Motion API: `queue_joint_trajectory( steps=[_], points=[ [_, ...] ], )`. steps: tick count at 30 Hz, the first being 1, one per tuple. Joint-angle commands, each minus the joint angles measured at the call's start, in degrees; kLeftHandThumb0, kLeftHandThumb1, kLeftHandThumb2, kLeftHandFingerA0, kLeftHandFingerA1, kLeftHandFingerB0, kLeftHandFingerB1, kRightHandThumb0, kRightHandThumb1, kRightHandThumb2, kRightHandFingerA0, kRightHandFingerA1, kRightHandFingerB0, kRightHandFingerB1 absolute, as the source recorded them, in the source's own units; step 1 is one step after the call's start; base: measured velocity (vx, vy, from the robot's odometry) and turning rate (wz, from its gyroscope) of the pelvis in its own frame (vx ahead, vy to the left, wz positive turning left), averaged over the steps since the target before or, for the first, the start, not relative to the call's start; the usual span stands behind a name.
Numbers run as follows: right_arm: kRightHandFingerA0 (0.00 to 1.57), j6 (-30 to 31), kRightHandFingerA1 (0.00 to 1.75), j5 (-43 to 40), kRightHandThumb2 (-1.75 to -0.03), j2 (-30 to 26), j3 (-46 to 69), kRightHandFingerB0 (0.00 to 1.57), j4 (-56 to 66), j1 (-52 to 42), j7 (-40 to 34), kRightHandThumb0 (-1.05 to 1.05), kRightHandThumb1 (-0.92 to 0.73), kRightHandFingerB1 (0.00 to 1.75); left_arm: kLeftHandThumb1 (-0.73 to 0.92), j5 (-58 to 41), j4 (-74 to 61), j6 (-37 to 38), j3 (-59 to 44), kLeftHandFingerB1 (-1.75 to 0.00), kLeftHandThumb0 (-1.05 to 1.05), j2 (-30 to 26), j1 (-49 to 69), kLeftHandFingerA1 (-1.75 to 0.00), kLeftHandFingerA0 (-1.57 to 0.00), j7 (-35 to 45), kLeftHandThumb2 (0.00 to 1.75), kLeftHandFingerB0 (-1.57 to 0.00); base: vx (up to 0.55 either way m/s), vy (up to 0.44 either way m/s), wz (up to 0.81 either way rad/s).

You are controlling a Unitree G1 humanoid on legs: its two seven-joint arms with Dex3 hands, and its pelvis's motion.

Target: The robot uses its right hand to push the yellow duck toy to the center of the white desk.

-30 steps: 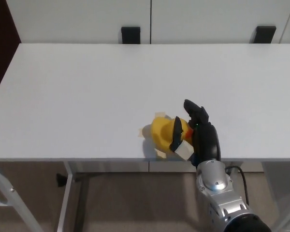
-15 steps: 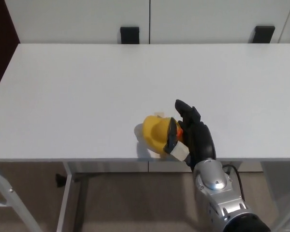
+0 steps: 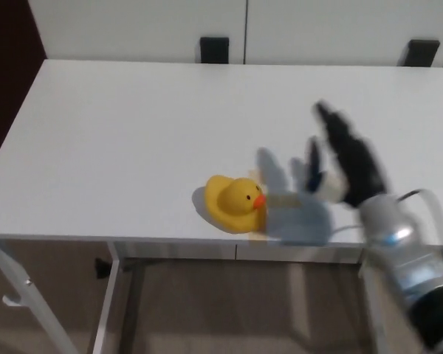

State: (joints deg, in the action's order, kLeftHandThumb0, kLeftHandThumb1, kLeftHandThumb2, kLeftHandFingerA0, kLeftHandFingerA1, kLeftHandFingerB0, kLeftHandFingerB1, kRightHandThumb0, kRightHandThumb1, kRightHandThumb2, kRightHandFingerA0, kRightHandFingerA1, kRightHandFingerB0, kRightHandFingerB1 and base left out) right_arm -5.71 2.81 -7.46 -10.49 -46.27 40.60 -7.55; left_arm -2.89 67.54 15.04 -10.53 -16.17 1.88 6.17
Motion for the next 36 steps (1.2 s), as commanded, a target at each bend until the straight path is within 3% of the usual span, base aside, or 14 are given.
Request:
queue_joint_trajectory(
  steps=[1, 2, 3, 10, 13, 14, 20, 22, 27, 28, 29, 31, 32, 36],
  points=[
    [0.00, -1.0, 0.17, 7.7, -1.28, -16.7, 2.1, 0.00, 7.3, -0.8, 3.3, -1.05, -0.86, 0.05, 0.29, -2.0, 0.9, 4.1, -2.6, -1.23, 0.09, -1.6, 0.7, -1.23, -1.40, 1.6, 1.13, -1.37, 0.00, 0.000, 0.00],
    [0.00, -1.3, 0.17, 7.6, -1.28, -17.4, 2.2, 0.00, 7.9, -1.0, 3.3, -1.05, -0.86, 0.05, 0.29, -2.2, 0.9, 4.0, -2.8, -1.23, 0.09, -1.6, 0.6, -1.23, -1.40, 1.7, 1.13, -1.37, 0.00, 0.000, 0.00],
    [0.00, -1.4, 0.00, 9.1, -0.94, -20.3, 2.2, 0.00, 10.1, -1.5, 3.4, -1.03, -0.92, 0.00, 0.24, -2.2, 0.9, 4.0, -3.1, -1.17, 0.08, -1.6, 0.7, -1.12, -1.46, 1.6, 1.39, -1.46, 0.00, 0.000, 0.00],
    [0.00, -1.6, 0.00, 8.6, -0.87, -30.2, 5.4, 0.00, 19.8, -4.8, 8.0, -1.05, -0.92, 0.00, 0.23, -2.6, 0.5, 4.8, -4.9, -1.19, 0.12, -1.9, 1.7, -1.12, -1.44, 2.3, 1.33, -1.45, 0.00, 0.000, 0.00],
    [0.00, -1.2, 0.00, 8.3, -0.87, -31.7, 6.2, 0.00, 22.4, -5.8, 9.0, -1.05, -0.92, 0.00, 0.23, -2.8, 0.8, 4.7, -5.5, -1.19, 0.12, -2.0, 1.7, -1.12, -1.44, 2.7, 1.33, -1.45, 0.00, 0.000, 0.00],
    [0.00, -1.6, 0.24, 6.0, -1.32, -34.9, 9.3, 0.00, 27.6, -9.0, 11.7, -1.05, -0.90, 0.12, 0.38, -2.3, 0.7, 4.5, -5.4, -1.25, 0.04, -1.9, 1.9, -1.24, -1.40, 2.2, 1.17, -1.39, 0.00, 0.000, 0.00],
    [0.00, 1.5, 0.24, -5.7, -1.29, -43.4, 30.2, 0.00, 41.5, -26.4, 21.4, -1.05, -0.89, 0.14, 0.39, -2.2, 1.0, 4.4, -5.7, -1.24, 0.01, -1.9, 2.7, -1.24, -1.40, 1.3, 1.17, -1.38, 0.00, 0.000, 0.00],
    [0.00, 4.8, 0.29, -7.5, -1.26, -44.5, 41.0, 0.00, 43.7, -34.2, 24.4, -1.05, -0.86, 0.22, 0.25, -2.7, 1.3, 4.7, -6.3, -1.21, 0.06, -2.0, 3.5, -1.14, -1.43, 1.5, 1.36, -1.43, 0.00, 0.000, 0.00],
    [0.00, 0.3, 0.32, -9.6, -1.14, -43.8, 62.0, 0.00, 36.0, -48.0, 27.4, -1.05, -0.81, 0.21, 0.32, -4.0, 1.2, 4.6, -7.7, -1.25, 0.04, -2.0, 4.6, -1.28, -1.47, 1.1, 1.14, -1.40, 0.00, 0.000, 0.00],
    [0.00, 0.0, 0.30, -9.8, -1.03, -42.6, 66.2, 0.00, 32.4, -52.1, 25.8, -0.88, -0.69, 0.17, 0.28, -4.6, 1.3, 4.2, -8.3, -1.26, 0.09, -2.3, 4.8, -1.22, -1.48, 1.2, 1.28, -1.44, 0.00, 0.000, 0.00],
    [0.01, -4.2, 0.46, -10.9, -0.66, -40.9, 69.1, 0.08, 24.0, -55.8, 21.3, -0.38, -0.78, 0.33, 0.32, -5.0, 1.4, 3.6, -8.9, -1.25, 0.07, -2.7, 4.9, -1.30, -1.47, 1.1, 1.12, -1.38, 0.00, 0.000, 0.00],
    [0.01, -9.3, 0.46, -11.6, -0.66, -39.0, 71.9, 0.08, 14.6, -59.4, 15.9, -0.38, -0.78, 0.33, 0.32, -5.5, 1.5, 3.1, -9.5, -1.25, 0.07, -3.2, 5.0, -1.30, -1.47, 1.0, 1.12, -1.38, 0.00, 0.000, 0.00],
    [0.39, -14.8, 0.66, -10.6, -1.10, -37.3, 70.9, 0.25, 8.3, -61.4, 9.6, 0.04, -0.48, 0.56, 0.38, -5.5, 1.7, 2.8, -9.7, -1.26, 0.07, -3.5, 5.1, -1.30, -1.45, 0.9, 1.15, -1.37, 0.00, 0.000, 0.00],
    [0.65, -22.4, 0.71, -7.0, -1.01, -33.8, 67.8, 0.47, -2.1, -64.4, -3.5, 0.06, -0.44, 0.63, 0.22, -5.5, 2.3, 2.2, -10.2, -1.23, 0.12, -4.0, 5.1, -1.26, -1.46, 0.6, 1.27, -1.39, 0.00, 0.000, 0.00]
  ],
)
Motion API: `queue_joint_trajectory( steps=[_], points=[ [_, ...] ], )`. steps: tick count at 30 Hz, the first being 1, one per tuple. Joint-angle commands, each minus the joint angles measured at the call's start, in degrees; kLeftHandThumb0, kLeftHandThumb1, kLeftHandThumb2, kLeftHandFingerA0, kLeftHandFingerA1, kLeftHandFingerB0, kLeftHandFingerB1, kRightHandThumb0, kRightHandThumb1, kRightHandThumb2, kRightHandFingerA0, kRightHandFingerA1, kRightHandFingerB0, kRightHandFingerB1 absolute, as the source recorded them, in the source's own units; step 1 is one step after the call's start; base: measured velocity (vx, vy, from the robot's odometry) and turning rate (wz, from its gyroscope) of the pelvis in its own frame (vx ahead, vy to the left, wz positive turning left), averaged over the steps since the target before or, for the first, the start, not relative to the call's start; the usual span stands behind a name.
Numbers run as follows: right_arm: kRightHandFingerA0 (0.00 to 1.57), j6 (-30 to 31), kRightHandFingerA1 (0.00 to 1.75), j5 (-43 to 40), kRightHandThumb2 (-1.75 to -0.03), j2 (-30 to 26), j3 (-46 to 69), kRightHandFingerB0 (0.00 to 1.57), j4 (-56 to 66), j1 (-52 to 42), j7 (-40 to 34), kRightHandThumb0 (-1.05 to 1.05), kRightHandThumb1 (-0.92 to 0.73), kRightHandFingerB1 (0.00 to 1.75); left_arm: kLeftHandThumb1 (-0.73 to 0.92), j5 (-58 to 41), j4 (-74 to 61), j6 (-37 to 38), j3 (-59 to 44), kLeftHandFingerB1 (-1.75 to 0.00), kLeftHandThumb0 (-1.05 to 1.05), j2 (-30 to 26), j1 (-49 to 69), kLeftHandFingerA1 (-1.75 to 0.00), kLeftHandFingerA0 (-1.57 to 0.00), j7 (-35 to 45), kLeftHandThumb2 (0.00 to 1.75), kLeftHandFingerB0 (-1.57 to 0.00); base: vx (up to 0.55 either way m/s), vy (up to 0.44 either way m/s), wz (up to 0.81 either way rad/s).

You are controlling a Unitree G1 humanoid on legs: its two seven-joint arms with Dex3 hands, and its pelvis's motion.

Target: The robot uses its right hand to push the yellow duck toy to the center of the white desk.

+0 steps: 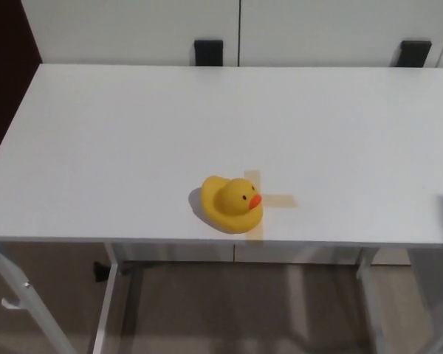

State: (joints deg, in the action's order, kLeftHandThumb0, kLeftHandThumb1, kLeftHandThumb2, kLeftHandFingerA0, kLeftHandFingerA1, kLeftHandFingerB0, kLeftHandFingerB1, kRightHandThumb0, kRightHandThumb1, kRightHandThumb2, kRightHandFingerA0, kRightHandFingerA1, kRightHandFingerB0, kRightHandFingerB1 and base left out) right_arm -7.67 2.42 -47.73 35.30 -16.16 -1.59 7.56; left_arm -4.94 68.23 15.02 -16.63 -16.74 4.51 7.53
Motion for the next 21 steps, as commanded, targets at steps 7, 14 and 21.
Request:
queue_joint_trajectory(
  steps=[7, 14, 21],
  points=[
    [1.30, -20.6, 0.93, -3.5, -0.83, 10.7, 14.1, 0.98, -39.7, -22.8, -20.5, -0.09, -0.52, 0.75, 0.44, -1.5, 3.0, -0.6, -3.2, -1.26, 0.06, -4.3, 2.0, -1.30, -1.41, -3.9, 1.17, -1.34, 0.00, 0.000, 0.00],
    [1.08, -9.9, 0.78, -4.1, -0.73, 14.7, 6.7, 0.79, -42.0, -18.9, -9.2, -0.10, -0.55, 0.70, 0.47, 1.0, 4.2, -2.2, -1.1, -1.23, 0.05, -5.2, 1.8, -1.28, -1.37, -5.9, 1.19, -1.30, 0.00, 0.000, 0.00],
    [1.03, -4.7, 0.77, -6.3, -0.79, 19.7, 3.3, 0.79, -44.4, -16.8, -2.8, -0.12, -0.61, 0.72, 0.46, 0.5, 5.2, -2.5, -1.1, -1.23, 0.01, -5.2, 2.0, -1.27, -1.35, -6.4, 1.18, -1.29, 0.00, 0.000, 0.00]
  ],
)
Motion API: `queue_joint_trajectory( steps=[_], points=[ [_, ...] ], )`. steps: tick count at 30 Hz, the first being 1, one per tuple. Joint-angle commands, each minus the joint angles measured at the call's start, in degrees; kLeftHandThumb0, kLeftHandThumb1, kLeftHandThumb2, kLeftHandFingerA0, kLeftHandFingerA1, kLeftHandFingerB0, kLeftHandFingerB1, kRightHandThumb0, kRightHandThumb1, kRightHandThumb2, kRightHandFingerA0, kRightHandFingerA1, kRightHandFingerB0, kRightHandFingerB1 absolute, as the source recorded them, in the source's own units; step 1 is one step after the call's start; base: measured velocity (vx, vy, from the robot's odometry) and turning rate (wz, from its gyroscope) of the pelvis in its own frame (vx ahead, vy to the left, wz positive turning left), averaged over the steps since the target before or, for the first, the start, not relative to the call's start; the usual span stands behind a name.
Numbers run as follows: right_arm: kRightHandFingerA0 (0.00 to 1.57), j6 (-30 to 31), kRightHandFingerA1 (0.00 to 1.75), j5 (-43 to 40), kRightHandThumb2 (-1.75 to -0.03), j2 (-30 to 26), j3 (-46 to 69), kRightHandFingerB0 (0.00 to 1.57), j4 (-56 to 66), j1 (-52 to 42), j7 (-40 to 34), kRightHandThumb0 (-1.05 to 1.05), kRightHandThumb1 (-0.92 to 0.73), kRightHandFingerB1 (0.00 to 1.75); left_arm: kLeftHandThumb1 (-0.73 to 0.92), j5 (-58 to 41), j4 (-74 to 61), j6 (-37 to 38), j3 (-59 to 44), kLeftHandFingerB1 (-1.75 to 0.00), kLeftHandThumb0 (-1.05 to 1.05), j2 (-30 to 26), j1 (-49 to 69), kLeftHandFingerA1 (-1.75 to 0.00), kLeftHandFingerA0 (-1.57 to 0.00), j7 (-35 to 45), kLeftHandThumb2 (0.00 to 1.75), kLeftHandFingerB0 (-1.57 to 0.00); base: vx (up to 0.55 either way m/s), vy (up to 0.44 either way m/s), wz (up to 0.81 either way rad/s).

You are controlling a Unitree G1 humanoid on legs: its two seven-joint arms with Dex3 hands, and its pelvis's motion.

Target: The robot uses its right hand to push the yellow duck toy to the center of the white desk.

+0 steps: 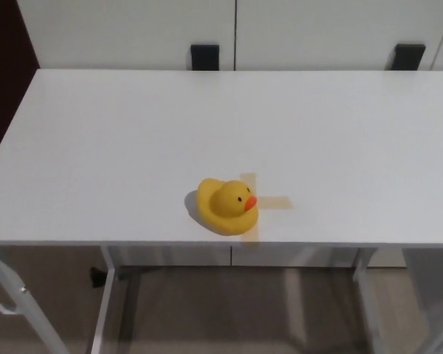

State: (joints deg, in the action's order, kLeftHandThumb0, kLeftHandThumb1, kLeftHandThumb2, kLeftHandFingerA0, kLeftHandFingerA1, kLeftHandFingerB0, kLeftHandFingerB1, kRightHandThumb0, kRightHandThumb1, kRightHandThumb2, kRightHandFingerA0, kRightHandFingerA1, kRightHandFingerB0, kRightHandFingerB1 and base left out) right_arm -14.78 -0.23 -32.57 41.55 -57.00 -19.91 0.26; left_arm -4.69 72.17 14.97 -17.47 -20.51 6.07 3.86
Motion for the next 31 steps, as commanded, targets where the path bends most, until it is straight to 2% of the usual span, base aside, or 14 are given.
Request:
queue_joint_trajectory(
  steps=[1, 3, 4, 12, 13, 16, 20, 21, 22, 26, 27, 28, 30, 31],
  points=[
    [1.03, 2.3, 0.77, -3.6, -0.79, 4.6, -3.3, 0.79, -3.7, 1.5, 4.8, -0.12, -0.61, 0.72, 0.46, 0.2, 1.3, -2.4, -0.2, -1.23, 0.01, -1.6, 0.3, -1.27, -1.35, -2.8, 1.18, -1.29, 0.00, 0.000, 0.00],
    [1.06, 0.8, 0.68, -0.9, -0.82, 4.4, -6.8, 0.84, -4.6, 1.7, 4.7, -0.08, -0.55, 0.67, 0.46, 0.7, 1.0, -2.8, 0.4, -1.25, -0.02, -1.8, 0.1, -1.26, -1.31, -3.3, 1.14, -1.28, 0.00, 0.000, 0.00],
    [1.04, -0.6, 0.64, 0.9, -0.96, 4.0, -9.0, 0.85, -6.0, 2.1, 4.8, -0.05, -0.50, 0.67, 0.45, 1.4, 1.1, -3.1, 1.2, -1.21, 0.04, -2.0, -0.1, -1.25, -1.32, -3.5, 1.16, -1.25, 0.00, 0.000, 0.00],
    [1.01, -3.0, 0.68, 1.8, -0.97, 2.6, -15.4, 0.85, -8.9, 2.9, 4.5, -0.02, -0.50, 0.68, 0.45, 2.7, 1.7, -3.8, 3.4, -1.23, 0.01, -2.5, -0.3, -1.23, -1.29, -3.9, 1.17, -1.27, 0.00, 0.000, 0.00],
    [1.01, -3.0, 0.62, 3.1, -0.90, 1.9, -17.8, 0.82, -9.1, 2.6, 4.4, -0.08, -0.56, 0.63, 0.45, 3.6, 1.6, -3.4, 4.5, -1.19, 0.00, -3.3, 0.4, -1.19, -1.23, -3.8, 1.12, -1.24, 0.00, 0.000, 0.00],
    [0.98, -2.7, 0.65, 3.0, -0.86, 1.3, -18.7, 0.77, -9.6, 2.2, 4.3, -0.10, -0.56, 0.66, 0.43, 4.0, 1.7, -3.4, 5.1, -1.20, 0.01, -3.8, 1.0, -1.18, -1.21, -3.5, 1.13, -1.26, 0.00, 0.000, 0.00],
    [0.97, -2.2, 0.69, 0.5, -0.83, 1.1, -17.6, 0.74, -9.8, 1.4, 4.9, -0.13, -0.59, 0.68, 0.45, 3.7, 2.0, -3.8, 5.1, -1.19, 0.02, -4.2, 1.3, -1.20, -1.26, -3.6, 1.15, -1.25, 0.00, 0.000, 0.00],
    [0.95, -2.3, 0.67, -0.1, -0.84, 0.9, -17.7, 0.73, -9.8, 1.2, 5.5, -0.13, -0.59, 0.66, 0.42, 3.1, 2.2, -4.2, 4.9, -1.24, 0.04, -4.2, 1.1, -1.24, -1.25, -3.7, 1.24, -1.23, 0.00, 0.000, 0.00],
    [0.97, -2.5, 0.64, 0.8, -0.79, 0.6, -18.5, 0.73, -10.5, 1.7, 5.0, -0.15, -0.59, 0.64, 0.43, 3.3, 2.1, -4.2, 5.1, -1.19, 0.01, -4.3, 1.0, -1.19, -1.23, -3.7, 1.08, -1.24, 0.00, 0.000, 0.00],
    [0.96, -2.4, 0.63, 1.2, -0.87, 0.2, -19.5, 0.74, -11.8, 2.7, 4.6, -0.11, -0.56, 0.64, 0.43, 3.2, 1.8, -4.3, 5.2, -1.20, 0.02, -4.3, 0.9, -1.20, -1.22, -3.6, 1.10, -1.25, 0.00, 0.000, 0.00],
    [0.96, -2.5, 0.64, 0.8, -0.86, 0.2, -19.4, 0.73, -11.9, 2.7, 4.7, -0.11, -0.57, 0.64, 0.44, 3.2, 1.8, -4.5, 5.3, -1.20, 0.02, -4.2, 0.9, -1.16, -1.16, -3.6, 1.10, -1.24, 0.00, 0.000, 0.00],
    [0.99, -2.9, 0.66, 0.2, -0.76, 0.5, -18.9, 0.72, -12.1, 2.9, 4.3, -0.12, -0.55, 0.63, 0.45, 2.6, 1.9, -4.5, 4.7, -1.16, -0.01, -4.1, 0.7, -1.18, -1.23, -3.8, 1.09, -1.20, 0.00, 0.000, 0.00],
    [0.99, -3.2, 0.66, -0.3, -0.76, 0.7, -18.5, 0.72, -12.3, 3.0, 3.9, -0.12, -0.55, 0.63, 0.45, 2.2, 1.9, -4.5, 4.2, -1.16, -0.01, -4.0, 0.5, -1.18, -1.23, -3.9, 1.09, -1.20, 0.00, 0.000, 0.00],
    [0.95, -3.8, 0.68, -0.6, -0.76, 0.9, -18.2, 0.69, -12.2, 2.9, 3.5, -0.12, -0.56, 0.64, 0.46, 1.6, 2.0, -4.3, 3.6, -1.23, -0.01, -3.8, 0.4, -1.26, -1.25, -3.8, 1.14, -1.20, 0.00, 0.000, 0.00]
  ],
)
